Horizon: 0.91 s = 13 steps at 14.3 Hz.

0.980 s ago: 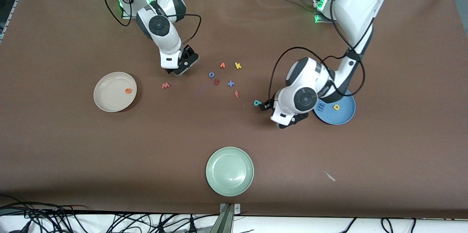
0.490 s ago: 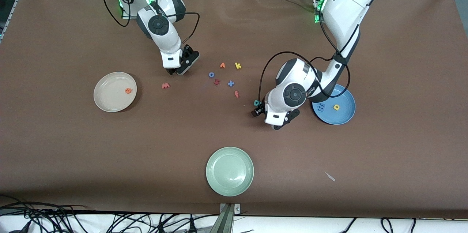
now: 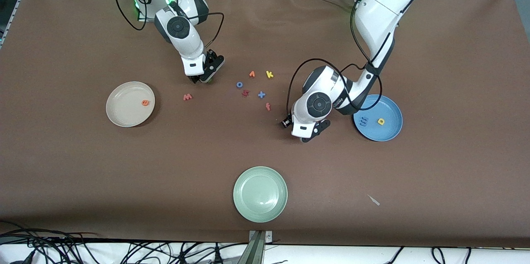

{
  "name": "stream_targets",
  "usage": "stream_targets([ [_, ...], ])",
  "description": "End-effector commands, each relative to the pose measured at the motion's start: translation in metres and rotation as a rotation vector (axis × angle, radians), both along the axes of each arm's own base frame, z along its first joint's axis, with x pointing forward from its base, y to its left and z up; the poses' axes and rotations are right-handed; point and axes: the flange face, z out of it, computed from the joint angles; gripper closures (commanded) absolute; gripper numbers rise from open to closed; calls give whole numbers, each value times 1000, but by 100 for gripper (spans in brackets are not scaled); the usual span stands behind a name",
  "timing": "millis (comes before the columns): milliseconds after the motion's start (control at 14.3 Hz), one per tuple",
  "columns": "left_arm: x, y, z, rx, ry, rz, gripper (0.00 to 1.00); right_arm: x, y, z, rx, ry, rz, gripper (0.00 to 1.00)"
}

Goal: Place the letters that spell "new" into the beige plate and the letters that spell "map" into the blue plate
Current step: 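Reach the left gripper to the teal b while the right gripper grasps the green n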

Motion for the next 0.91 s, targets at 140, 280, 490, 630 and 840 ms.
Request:
stream_targets([
  [140, -5, -2, 1, 32, -9, 19, 26, 0, -3, -2, 15, -9, 30, 34],
  [280, -5, -3, 2, 30, -10, 18, 26, 0, -2, -3, 16, -9, 40, 37],
  [490, -11, -11, 2, 29, -7, 18, 26, 2, -4, -3, 18, -13, 62, 46],
  [630, -12, -13, 2, 30, -8, 14, 26, 4, -4, -2, 19, -16, 70, 49],
  [840, -15, -14, -1, 34, -6, 5, 32, 7, -6, -4, 21, -19, 67, 50],
])
